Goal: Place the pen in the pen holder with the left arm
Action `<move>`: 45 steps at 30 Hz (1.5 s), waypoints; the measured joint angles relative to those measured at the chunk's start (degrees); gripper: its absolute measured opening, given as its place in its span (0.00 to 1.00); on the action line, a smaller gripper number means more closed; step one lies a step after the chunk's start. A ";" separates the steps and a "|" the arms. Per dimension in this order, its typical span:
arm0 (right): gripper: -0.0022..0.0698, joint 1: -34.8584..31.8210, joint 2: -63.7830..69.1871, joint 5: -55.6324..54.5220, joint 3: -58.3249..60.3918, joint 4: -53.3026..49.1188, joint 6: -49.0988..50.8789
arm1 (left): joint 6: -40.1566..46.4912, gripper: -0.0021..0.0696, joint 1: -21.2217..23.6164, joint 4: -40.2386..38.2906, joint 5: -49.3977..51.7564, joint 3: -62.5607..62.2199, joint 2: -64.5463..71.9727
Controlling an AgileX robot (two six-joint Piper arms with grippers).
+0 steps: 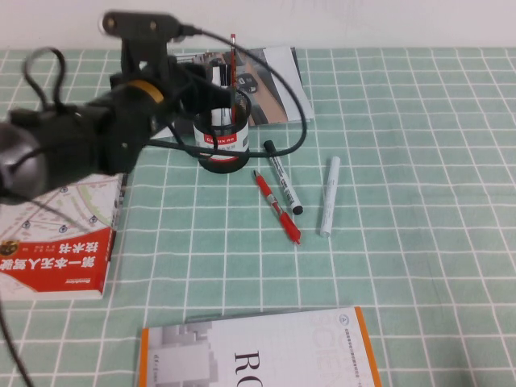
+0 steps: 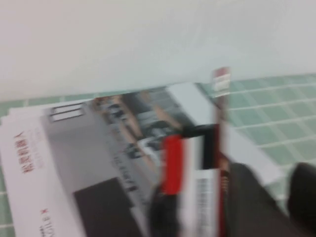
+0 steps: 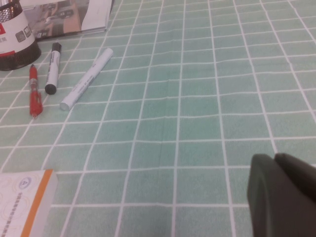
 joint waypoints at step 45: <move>0.00 0.00 0.00 0.00 0.00 0.00 0.00 | 9.34 0.03 -3.69 -6.03 -14.03 63.29 -68.97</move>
